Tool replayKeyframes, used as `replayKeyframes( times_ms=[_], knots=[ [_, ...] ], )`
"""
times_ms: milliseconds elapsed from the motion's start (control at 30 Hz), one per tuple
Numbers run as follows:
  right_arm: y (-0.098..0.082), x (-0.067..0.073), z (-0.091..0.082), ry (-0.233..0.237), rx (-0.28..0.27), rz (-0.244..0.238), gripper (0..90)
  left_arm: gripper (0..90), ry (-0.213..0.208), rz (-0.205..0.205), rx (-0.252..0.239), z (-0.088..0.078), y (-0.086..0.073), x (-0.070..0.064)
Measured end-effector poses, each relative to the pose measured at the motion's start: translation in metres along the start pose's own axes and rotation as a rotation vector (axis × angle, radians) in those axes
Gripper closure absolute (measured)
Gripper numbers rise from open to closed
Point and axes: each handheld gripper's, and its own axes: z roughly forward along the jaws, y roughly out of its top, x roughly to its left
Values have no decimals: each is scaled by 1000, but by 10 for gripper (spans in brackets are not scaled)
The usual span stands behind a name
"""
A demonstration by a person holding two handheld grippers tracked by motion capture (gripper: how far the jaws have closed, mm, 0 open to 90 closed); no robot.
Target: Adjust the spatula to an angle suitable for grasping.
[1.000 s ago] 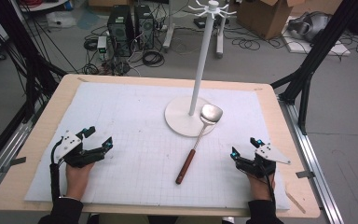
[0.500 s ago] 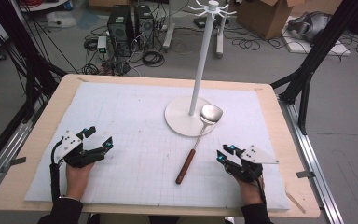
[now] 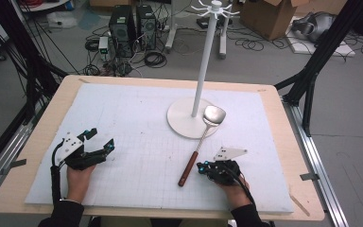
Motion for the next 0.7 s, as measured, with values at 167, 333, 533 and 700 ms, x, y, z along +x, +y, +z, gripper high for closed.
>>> replayKeyframes(
  times_ms=[167,333,533,700],
  knots=[
    [7,10,11,56,55,-36,898,195,1,0,1,0,0,0],
    [12,15,20,59,64,-51,897,196,0,0,0,0,0,0],
    [23,22,32,59,83,-73,897,198,0,0,0,0,0,0],
    [38,29,48,43,92,-87,896,198,-1,1,0,0,0,0]
  ],
)
